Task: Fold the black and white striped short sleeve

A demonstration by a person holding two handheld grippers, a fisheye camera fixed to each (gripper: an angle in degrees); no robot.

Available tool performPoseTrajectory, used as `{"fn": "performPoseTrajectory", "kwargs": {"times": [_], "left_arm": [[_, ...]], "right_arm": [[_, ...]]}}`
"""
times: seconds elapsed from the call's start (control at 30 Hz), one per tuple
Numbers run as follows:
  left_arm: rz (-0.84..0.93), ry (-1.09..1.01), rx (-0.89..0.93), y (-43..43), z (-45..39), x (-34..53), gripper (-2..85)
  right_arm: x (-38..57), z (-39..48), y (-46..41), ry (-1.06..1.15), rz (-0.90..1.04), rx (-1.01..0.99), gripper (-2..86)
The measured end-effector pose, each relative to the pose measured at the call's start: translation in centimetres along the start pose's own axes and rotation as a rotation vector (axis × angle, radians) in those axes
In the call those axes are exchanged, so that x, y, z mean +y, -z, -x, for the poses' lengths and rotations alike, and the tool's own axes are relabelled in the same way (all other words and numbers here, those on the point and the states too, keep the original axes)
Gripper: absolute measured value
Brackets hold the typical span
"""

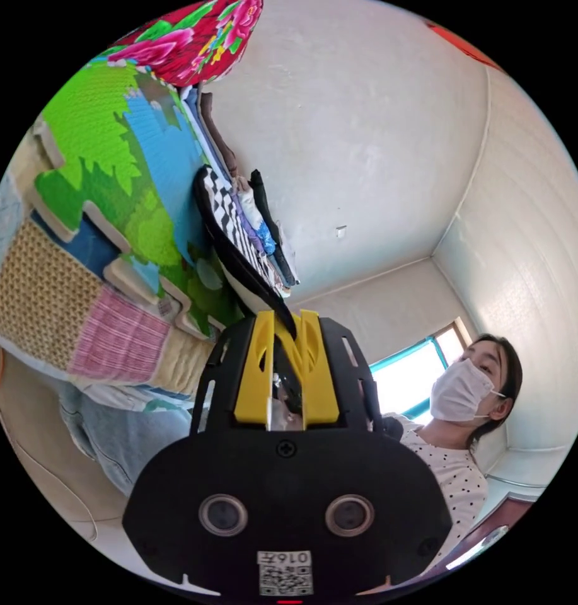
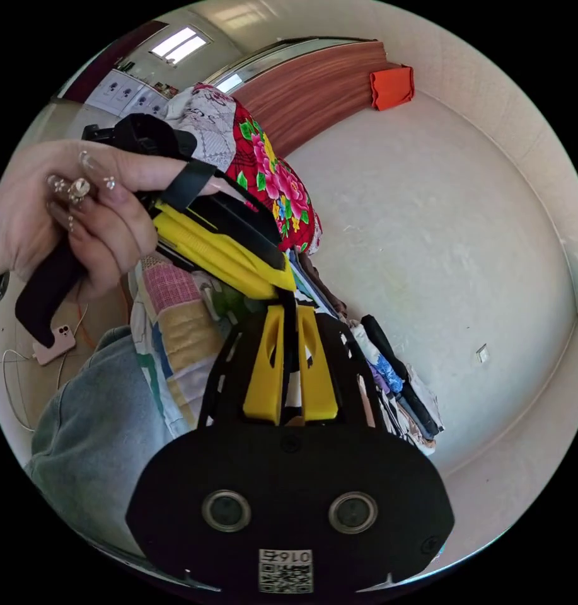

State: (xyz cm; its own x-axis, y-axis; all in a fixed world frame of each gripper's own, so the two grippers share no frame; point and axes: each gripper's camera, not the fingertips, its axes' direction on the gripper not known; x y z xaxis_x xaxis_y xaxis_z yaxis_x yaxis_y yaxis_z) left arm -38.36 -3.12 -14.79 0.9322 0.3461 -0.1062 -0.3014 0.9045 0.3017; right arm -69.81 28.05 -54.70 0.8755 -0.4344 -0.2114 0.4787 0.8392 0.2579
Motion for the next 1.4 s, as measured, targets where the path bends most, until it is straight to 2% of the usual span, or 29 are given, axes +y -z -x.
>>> {"fn": "performPoseTrajectory", "kwargs": {"times": [0.13,0.33,0.6,0.87,1.13,1.23,1.4], "left_arm": [[0.025,0.044,0.024,-1.2,1.8,-3.7,10.6],[0.181,0.095,0.113,-9.0,2.8,-11.8,13.2],[0.123,0.252,0.19,-15.6,5.1,-20.9,13.3],[0.091,0.332,0.187,-22.8,5.6,-31.2,11.7],[0.039,0.365,0.117,-30.1,4.3,-40.5,5.6],[0.065,0.306,0.045,-32.6,1.6,-43.1,0.4],[0.126,0.207,-0.086,-36.8,-5.8,-47.0,-0.8]], "right_arm": [[-0.6,-3.6,1.5,-0.099,0.002,-0.108,2.3],[0.0,-8.8,2.9,-0.224,-0.033,-0.239,2.0],[3.1,-13.2,3.5,-0.341,-0.043,-0.273,1.9],[7.7,-15.0,4.3,-0.39,-0.077,-0.358,2.0],[12.9,-14.5,4.8,-0.372,-0.059,-0.34,2.2],[15.5,-14.4,4.9,-0.378,-0.047,-0.344,2.2],[20.3,-14.1,4.4,-0.411,-0.012,-0.367,2.3]]}}
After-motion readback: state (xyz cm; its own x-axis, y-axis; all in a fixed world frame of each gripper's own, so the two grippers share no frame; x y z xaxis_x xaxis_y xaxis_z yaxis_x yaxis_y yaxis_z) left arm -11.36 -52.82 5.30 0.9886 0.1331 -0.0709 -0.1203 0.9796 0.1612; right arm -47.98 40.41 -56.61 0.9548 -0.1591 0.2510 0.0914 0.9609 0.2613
